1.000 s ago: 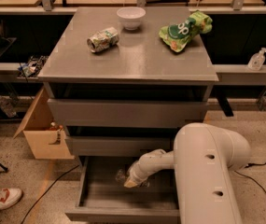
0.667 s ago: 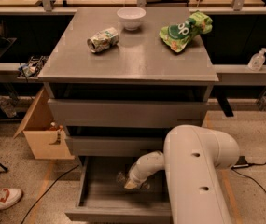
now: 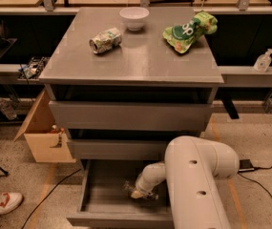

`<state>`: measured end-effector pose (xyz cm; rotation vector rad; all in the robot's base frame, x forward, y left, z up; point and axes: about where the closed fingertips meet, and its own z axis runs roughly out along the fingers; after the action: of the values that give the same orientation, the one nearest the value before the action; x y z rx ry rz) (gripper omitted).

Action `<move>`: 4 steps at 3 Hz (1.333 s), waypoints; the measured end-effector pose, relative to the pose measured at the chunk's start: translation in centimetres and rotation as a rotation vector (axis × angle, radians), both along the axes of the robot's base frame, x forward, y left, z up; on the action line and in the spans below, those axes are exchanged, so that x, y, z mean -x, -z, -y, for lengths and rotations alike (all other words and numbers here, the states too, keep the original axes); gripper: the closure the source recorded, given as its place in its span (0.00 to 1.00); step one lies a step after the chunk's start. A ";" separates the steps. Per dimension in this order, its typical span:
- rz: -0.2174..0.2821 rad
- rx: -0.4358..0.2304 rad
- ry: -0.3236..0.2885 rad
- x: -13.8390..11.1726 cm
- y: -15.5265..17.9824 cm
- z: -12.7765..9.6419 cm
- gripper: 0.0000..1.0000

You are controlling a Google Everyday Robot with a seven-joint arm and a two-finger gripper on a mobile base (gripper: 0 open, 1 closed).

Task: Place water bottle into bottom drawer

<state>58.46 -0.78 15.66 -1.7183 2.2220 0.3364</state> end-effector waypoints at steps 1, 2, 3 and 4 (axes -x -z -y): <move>-0.003 0.000 -0.001 0.1 0.2 -0.1 0.84; -0.003 -0.008 -0.006 0.3 0.2 -0.3 0.59; -0.005 -0.016 -0.015 0.4 0.1 -0.5 0.37; -0.006 -0.023 -0.022 0.3 0.0 -0.5 0.06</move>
Offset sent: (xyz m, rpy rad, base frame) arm -0.0009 0.0029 0.0014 0.0177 -0.0019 0.0100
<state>58.14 -0.26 15.67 -1.7337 2.1959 0.3706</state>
